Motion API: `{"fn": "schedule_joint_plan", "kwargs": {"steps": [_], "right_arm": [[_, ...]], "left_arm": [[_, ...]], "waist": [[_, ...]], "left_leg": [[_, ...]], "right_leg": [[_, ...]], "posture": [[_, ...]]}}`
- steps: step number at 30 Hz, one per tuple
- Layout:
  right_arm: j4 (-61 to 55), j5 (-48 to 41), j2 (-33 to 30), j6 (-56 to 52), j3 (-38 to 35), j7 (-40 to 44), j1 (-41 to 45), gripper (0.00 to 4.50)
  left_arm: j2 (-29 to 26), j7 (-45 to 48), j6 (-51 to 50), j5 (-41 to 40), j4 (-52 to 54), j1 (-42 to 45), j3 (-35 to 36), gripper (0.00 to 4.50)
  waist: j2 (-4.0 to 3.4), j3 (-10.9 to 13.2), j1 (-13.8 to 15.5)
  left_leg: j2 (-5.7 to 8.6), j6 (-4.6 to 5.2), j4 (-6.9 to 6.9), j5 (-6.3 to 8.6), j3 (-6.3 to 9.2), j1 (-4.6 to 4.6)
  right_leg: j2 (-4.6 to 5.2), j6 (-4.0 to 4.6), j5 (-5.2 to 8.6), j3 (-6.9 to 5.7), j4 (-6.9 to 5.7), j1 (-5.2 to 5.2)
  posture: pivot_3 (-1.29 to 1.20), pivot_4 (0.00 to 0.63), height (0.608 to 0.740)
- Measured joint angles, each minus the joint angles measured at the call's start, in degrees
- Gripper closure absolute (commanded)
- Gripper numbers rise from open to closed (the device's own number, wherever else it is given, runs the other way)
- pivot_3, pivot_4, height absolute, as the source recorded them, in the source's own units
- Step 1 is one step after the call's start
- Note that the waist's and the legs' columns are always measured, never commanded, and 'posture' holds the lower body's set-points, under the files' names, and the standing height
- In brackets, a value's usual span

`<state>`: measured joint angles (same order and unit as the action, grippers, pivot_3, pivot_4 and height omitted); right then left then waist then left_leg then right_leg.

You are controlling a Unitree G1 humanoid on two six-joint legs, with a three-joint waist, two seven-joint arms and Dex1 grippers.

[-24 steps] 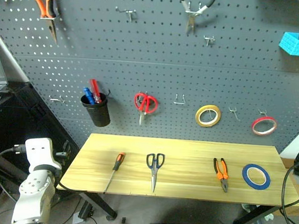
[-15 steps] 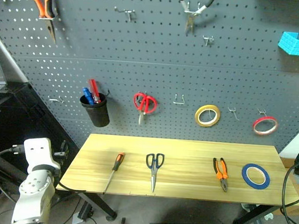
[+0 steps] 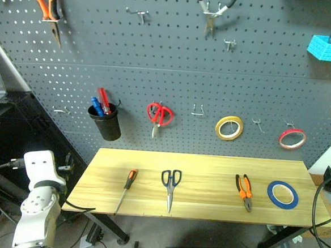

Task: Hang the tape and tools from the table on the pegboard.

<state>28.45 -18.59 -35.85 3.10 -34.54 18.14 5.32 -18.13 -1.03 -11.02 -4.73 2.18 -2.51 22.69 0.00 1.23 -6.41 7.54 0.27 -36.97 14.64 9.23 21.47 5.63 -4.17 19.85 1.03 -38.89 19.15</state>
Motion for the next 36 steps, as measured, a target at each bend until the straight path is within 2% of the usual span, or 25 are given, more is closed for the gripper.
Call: {"fn": "schedule_joint_plan", "kwargs": {"steps": [7,11,16,23,29,36], "right_arm": [[-4.1,-0.5,0.4,-2.6,1.7,0.9,-0.4,0.00],[-7.3,-0.4,0.4,-3.8,3.2,1.8,-2.2,0.00],[-17.9,-2.6,1.3,-14.9,7.8,4.7,-5.1,0.00],[-29.2,-2.8,0.6,-25.8,10.4,5.3,-8.6,0.00],[-23.5,1.1,-2.2,-35.2,16.5,4.8,-2.0,0.00],[-10.2,4.7,-4.0,-37.4,20.4,5.8,8.6,0.00]], "left_arm": [[0.0,-0.6,-2.1,2.0,0.5,0.1,-1.7,0.90],[0.0,1.8,-1.7,1.4,0.5,1.7,-3.1,0.90],[-1.5,8.5,-6.1,0.6,4.8,2.9,-9.4,0.90],[-6.6,15.8,-10.3,3.1,12.4,3.0,-18.5,0.90],[-8.5,27.3,-18.6,-1.1,16.2,11.2,-26.5,0.90],[-9.6,35.9,-22.2,-4.2,16.9,19.5,-31.5,0.90]], "waist": [[0.02,0.0,0.1],[0.06,0.0,0.4],[0.11,0.3,0.3],[0.16,2.9,0.3],[0.04,6.2,0.0],[0.23,9.7,-1.5]], "left_leg": [[0.00,0.00,0.00,0.00,0.00,0.01],[0.00,0.00,0.00,0.00,0.01,0.02],[-0.02,0.03,-0.02,0.02,0.00,0.11],[-0.05,0.08,-0.01,0.06,-0.02,0.26],[-0.08,0.10,-0.01,0.05,-0.16,0.50],[-0.22,0.24,-0.02,0.13,-0.81,1.01]], "right_leg": [[0.00,0.00,0.00,0.00,0.00,0.01],[0.00,0.00,0.00,-0.01,0.00,0.01],[0.00,0.00,0.00,0.01,0.02,0.07],[-0.01,0.03,-0.01,0.01,0.10,0.19],[-0.01,0.19,-0.10,0.02,0.04,0.17],[-0.02,0.21,-0.10,0.03,0.10,0.64]], "posture": [[-0.16,0.000,0.740],[-0.18,0.022,0.740],[-0.21,0.065,0.740],[-0.27,0.141,0.740],[-0.29,0.201,0.740],[-0.31,0.273,0.740]]}}
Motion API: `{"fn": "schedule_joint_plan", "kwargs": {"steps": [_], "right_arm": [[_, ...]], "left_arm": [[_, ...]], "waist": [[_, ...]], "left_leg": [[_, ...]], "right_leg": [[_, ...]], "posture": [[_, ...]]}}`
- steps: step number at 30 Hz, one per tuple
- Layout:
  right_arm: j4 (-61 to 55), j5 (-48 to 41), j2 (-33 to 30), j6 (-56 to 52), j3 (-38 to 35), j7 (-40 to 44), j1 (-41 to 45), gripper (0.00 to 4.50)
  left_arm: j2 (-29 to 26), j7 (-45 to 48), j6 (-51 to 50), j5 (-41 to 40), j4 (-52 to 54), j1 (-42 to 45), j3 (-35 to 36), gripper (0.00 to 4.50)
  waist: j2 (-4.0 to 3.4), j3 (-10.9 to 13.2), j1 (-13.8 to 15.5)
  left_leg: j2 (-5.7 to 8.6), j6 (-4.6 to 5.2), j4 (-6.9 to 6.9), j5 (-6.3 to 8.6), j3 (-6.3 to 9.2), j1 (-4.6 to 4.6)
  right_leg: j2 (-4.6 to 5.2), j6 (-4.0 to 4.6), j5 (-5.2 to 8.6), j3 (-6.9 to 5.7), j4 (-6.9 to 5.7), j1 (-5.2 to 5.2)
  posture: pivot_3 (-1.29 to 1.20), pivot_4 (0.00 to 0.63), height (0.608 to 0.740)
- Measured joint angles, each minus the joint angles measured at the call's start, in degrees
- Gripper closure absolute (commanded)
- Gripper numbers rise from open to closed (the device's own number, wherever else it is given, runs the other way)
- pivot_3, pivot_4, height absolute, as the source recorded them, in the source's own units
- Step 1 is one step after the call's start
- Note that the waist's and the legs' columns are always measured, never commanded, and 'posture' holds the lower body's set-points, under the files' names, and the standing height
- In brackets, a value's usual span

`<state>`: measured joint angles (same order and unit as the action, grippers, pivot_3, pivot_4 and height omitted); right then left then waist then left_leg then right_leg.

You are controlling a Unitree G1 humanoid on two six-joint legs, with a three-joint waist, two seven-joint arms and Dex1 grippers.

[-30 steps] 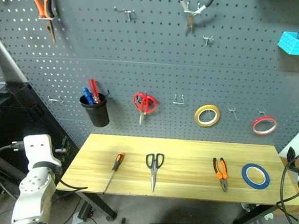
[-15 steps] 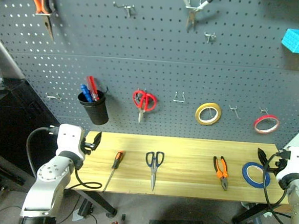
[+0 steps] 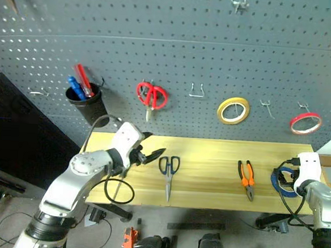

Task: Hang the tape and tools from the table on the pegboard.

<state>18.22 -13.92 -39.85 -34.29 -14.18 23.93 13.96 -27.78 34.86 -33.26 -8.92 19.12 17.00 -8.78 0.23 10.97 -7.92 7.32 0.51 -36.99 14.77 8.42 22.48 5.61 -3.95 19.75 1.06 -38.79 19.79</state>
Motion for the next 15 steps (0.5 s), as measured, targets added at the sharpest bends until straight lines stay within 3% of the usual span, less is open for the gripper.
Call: {"fn": "schedule_joint_plan", "kwargs": {"steps": [5,14,15], "right_arm": [[12.9,3.3,-0.3,2.1,4.1,2.7,8.1,0.00],[32.7,8.3,0.2,7.9,8.7,7.1,17.5,0.00],[34.7,8.4,0.3,8.5,8.7,7.5,18.4,0.19]], "left_arm": [[0.9,4.3,-0.2,-0.3,0.1,4.6,-4.8,0.90],[0.7,7.7,-0.1,-0.3,0.9,5.0,-7.2,0.90],[0.5,8.0,0.0,-0.2,1.0,5.0,-7.3,0.88]], "waist": [[0.38,2.0,-0.5],[0.71,4.0,-1.0],[0.79,4.1,-1.1]], "left_leg": [[-0.01,0.16,-0.15,0.08,-0.74,0.38],[-0.92,0.26,-0.20,0.15,-2.17,0.44],[-1.02,0.26,-0.23,0.15,-2.27,0.44]], "right_leg": [[0.02,-0.03,-0.02,0.14,0.02,0.36],[0.01,-0.03,-0.02,0.11,0.03,0.41],[-0.01,-0.03,-0.02,0.07,-0.02,0.41]], "posture": [[-0.30,0.299,0.740],[-0.28,0.302,0.740],[-0.27,0.297,0.740]]}}
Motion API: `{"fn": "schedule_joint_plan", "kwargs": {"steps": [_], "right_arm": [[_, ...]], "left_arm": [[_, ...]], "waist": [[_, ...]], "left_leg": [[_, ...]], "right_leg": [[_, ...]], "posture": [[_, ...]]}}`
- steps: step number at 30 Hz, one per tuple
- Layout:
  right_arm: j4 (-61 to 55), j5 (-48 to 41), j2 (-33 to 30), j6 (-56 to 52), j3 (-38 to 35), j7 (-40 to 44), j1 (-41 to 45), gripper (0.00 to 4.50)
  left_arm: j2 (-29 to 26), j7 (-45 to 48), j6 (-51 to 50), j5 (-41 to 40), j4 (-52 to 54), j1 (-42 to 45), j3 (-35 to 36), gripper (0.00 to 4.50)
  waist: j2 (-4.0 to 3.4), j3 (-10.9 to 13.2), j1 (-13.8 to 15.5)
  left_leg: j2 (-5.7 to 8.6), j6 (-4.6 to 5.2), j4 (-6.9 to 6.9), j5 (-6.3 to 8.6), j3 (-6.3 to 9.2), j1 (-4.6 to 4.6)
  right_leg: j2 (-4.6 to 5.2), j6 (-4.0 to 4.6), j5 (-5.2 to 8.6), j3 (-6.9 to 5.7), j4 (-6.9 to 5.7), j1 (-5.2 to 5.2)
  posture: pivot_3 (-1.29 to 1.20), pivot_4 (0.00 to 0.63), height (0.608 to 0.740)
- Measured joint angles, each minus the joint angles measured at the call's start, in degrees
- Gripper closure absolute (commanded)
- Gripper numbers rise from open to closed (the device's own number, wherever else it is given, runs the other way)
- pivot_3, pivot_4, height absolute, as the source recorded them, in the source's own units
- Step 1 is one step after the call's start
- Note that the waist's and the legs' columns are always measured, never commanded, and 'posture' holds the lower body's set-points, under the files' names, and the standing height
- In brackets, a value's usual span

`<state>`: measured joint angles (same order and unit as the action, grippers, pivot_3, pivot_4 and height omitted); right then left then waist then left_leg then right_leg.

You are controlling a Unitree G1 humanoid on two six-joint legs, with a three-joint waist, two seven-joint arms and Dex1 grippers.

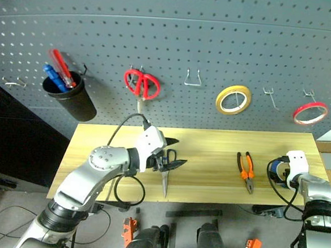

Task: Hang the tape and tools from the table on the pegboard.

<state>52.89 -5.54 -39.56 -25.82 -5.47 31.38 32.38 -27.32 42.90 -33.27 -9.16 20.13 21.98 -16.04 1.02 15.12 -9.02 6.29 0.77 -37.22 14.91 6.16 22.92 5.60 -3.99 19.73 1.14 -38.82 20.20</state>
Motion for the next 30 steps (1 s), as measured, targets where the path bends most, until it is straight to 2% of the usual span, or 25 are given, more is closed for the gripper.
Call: {"fn": "schedule_joint_plan", "kwargs": {"steps": [2,10,13,19,22,26,27,28,30], "right_arm": [[2.8,0.5,0.0,0.9,0.2,0.9,1.4,0.57],[7.6,3.8,0.8,6.0,3.2,1.5,4.2,3.28],[8.1,4.8,1.1,7.6,3.9,1.1,4.3,4.10],[4.9,4.9,1.2,8.0,3.8,0.8,2.4,4.13],[-5.3,3.7,0.8,6.0,2.0,0.8,-2.1,4.13],[-24.8,2.2,-1.2,2.3,-2.0,-1.1,-10.4,4.13],[-36.4,1.9,-1.7,-0.7,-4.7,-2.3,-15.8,4.13],[-41.1,1.6,-1.7,-2.0,-5.3,-2.8,-17.3,4.13],[-59.7,0.4,-0.3,-9.1,-8.6,-5.2,-23.9,4.13]], "left_arm": [[-0.6,0.4,0.1,0.0,0.2,-0.1,0.0,0.87],[-5.0,5.3,1.2,-2.3,3.8,-3.4,0.2,0.87],[-6.3,6.6,1.2,-3.7,5.0,-4.2,0.7,0.87],[-6.0,7.7,1.2,-9.5,7.4,-5.2,5.5,0.87],[-6.3,7.9,1.3,-11.0,8.1,-5.1,7.0,0.87],[-6.0,7.7,1.4,-11.3,7.7,-4.1,7.8,0.87],[-5.3,7.3,1.6,-11.7,7.5,-3.5,8.4,0.87],[-5.1,7.1,1.7,-12.0,7.4,-3.5,9.0,0.87],[-4.3,6.5,2.3,-12.4,6.7,-2.5,9.6,0.87]], "waist": [[0.07,0.0,-0.1],[0.17,0.1,0.0],[0.17,0.1,0.4],[0.15,0.0,0.9],[-0.04,-0.1,0.7],[-0.12,-0.1,0.9],[-0.22,-0.1,1.1],[-0.21,-0.1,1.1],[-0.25,-0.2,1.1]], "left_leg": [[-0.06,0.00,-0.01,0.00,-0.01,-0.01],[-0.07,-0.03,-0.42,0.02,0.09,-0.01],[-0.12,-0.04,-0.65,0.02,0.14,-0.02],[-0.20,-0.05,-0.72,0.01,0.11,0.03],[-0.20,-0.09,-0.66,0.03,0.05,0.09],[-0.19,-0.10,-0.66,0.05,0.06,0.29],[-0.21,-0.11,-0.67,0.05,0.13,0.49],[-0.26,-0.12,-0.71,0.05,0.14,0.53],[-0.30,-0.13,-0.74,0.05,0.15,0.79]], "right_leg": [[-0.07,0.00,0.00,-0.02,-0.01,-0.01],[-0.30,-0.13,-0.08,0.00,-0.08,-0.10],[-0.30,-0.21,-0.15,0.01,-0.15,-0.12],[-0.30,-0.25,-0.28,0.04,-0.17,-0.02],[-0.30,-0.25,-0.28,0.07,-0.17,0.06],[-0.31,-0.25,-0.27,0.03,-0.18,0.24],[-0.30,-0.25,-0.27,0.00,-0.20,0.43],[-0.31,-0.25,-0.28,-0.02,-0.19,0.46],[-0.34,-0.25,-0.28,-0.04,-0.26,0.73]], "posture": [[-0.26,0.292,0.740],[-0.22,0.257,0.740],[-0.23,0.250,0.740],[-0.26,0.236,0.740],[-0.27,0.232,0.740],[-0.28,0.229,0.740],[-0.29,0.228,0.740],[-0.29,0.228,0.740],[-0.30,0.227,0.740]]}}
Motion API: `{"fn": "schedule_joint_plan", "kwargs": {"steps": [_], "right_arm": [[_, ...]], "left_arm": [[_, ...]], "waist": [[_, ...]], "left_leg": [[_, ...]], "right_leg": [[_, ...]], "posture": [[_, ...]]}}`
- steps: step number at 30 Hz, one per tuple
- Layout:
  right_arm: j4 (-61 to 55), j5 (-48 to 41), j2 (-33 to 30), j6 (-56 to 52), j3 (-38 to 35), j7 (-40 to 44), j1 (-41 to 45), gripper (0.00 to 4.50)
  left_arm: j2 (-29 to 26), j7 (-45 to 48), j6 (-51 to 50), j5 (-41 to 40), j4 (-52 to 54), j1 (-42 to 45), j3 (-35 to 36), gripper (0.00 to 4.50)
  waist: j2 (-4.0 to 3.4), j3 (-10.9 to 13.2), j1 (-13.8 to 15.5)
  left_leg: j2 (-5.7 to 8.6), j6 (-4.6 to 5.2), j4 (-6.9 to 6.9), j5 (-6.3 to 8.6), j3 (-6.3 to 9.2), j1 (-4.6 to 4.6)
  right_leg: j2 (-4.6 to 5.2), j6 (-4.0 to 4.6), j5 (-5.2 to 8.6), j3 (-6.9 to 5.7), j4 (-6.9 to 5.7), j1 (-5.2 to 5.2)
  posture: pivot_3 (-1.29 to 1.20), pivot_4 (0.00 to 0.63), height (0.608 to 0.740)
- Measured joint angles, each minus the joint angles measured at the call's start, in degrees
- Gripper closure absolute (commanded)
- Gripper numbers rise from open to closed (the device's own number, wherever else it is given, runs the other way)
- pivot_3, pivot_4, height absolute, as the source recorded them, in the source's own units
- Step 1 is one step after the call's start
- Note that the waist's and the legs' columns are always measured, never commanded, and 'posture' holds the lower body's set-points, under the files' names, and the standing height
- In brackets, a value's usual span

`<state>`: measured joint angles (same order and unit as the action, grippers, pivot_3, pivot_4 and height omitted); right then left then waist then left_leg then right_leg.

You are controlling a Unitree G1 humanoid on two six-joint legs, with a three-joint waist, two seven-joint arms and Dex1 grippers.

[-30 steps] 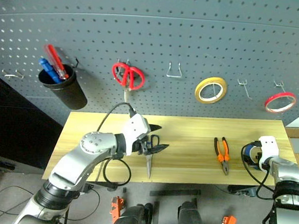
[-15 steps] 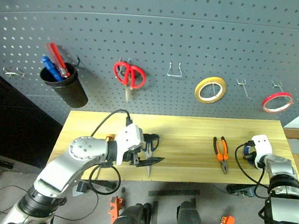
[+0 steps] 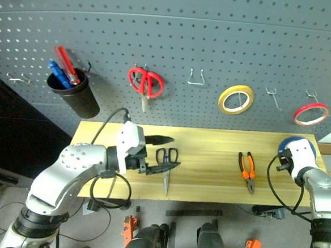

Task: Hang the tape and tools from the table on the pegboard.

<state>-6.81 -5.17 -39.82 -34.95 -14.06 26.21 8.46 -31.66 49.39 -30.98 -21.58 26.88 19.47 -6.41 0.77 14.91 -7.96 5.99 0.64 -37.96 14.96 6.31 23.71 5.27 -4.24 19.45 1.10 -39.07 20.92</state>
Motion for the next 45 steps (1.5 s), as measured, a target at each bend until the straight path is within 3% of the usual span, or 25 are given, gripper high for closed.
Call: {"fn": "schedule_joint_plan", "kwargs": {"steps": [2,5,10,15,22,27,34,39,45], "right_arm": [[-14.8,-0.3,4.0,-5.7,-1.0,-3.4,-4.4,4.13],[-30.0,1.3,10.2,-12.2,3.9,-9.2,-8.9,4.13],[-38.3,6.2,13.8,-14.1,13.1,-15.3,-4.0,4.13],[-34.7,7.6,14.0,-9.8,12.7,-16.6,6.1,4.13],[-13.7,4.8,15.3,1.6,6.2,-15.4,13.6,4.13],[-3.6,1.6,18.3,8.5,6.3,-12.9,16.5,4.13],[-1.0,0.5,19.6,11.1,6.9,-11.2,16.6,1.92],[-5.0,1.3,20.5,9.5,7.6,-12.7,7.9,0.09],[-13.3,0.4,27.3,-6.3,6.7,-18.5,-3.8,0.02]], "left_arm": [[0.1,0.0,0.3,0.0,-0.5,0.5,0.0,0.87],[0.3,0.0,0.8,0.0,-1.3,0.7,-0.2,0.87],[1.8,-0.4,1.8,0.0,-3.0,2.1,-0.4,0.87],[4.1,-2.3,3.1,0.0,-3.3,4.0,-0.3,0.87],[5.2,-5.1,3.0,0.0,-3.5,4.2,0.0,0.87],[6.2,-6.6,3.8,0.3,-3.6,4.3,0.0,0.87],[6.6,-7.7,5.4,1.5,-4.9,4.7,0.0,0.87],[7.0,-8.8,8.0,2.7,-7.4,4.7,0.1,0.87],[0.9,-6.0,11.2,7.9,-13.1,2.3,-1.1,0.87]], "waist": [[0.00,0.0,-0.3],[-0.03,-0.1,-0.6],[-0.03,-0.1,-1.3],[-0.01,-0.1,-1.6],[0.01,-0.2,-2.3],[-0.04,-0.3,-3.8],[-0.30,-1.4,-5.1],[-0.27,-2.9,-5.1],[-0.46,-3.9,-5.9]], "left_leg": [[-0.05,-0.01,0.01,-0.01,-0.04,0.14],[-0.06,-0.01,-0.01,-0.01,-0.22,0.14],[0.00,-0.15,-0.11,-0.12,-0.22,0.10],[-0.05,-0.23,-0.11,-0.19,-0.14,0.08],[-0.05,-0.25,-0.10,-0.20,-0.30,0.10],[-0.07,-0.25,-0.11,-0.21,-0.34,0.09],[-0.08,-0.26,-0.13,-0.22,-0.37,0.09],[-0.10,-0.26,-0.13,-0.22,-0.33,0.09],[-0.15,-0.24,-0.11,-0.21,-0.52,-0.28]], "right_leg": [[-0.03,0.01,0.00,0.02,-0.11,0.23],[-0.04,0.01,-0.01,0.15,-0.33,0.43],[-0.03,0.02,-0.08,0.25,-0.55,0.54],[-0.06,0.06,-0.15,0.14,-0.78,0.58],[-0.09,0.07,-0.16,0.21,-0.86,0.69],[-0.11,0.07,-0.16,0.20,-0.90,0.70],[-0.16,0.07,-0.16,0.21,-0.96,0.72],[-0.15,0.07,-0.16,0.22,-0.95,0.71],[-0.25,0.07,-0.16,0.87,-1.15,0.60]], "posture": [[-0.31,0.225,0.740],[-0.33,0.223,0.740],[-0.34,0.216,0.740],[-0.32,0.203,0.740],[-0.30,0.190,0.740],[-0.29,0.176,0.740],[-0.29,0.160,0.740],[-0.31,0.152,0.740],[-0.34,0.164,0.740]]}}
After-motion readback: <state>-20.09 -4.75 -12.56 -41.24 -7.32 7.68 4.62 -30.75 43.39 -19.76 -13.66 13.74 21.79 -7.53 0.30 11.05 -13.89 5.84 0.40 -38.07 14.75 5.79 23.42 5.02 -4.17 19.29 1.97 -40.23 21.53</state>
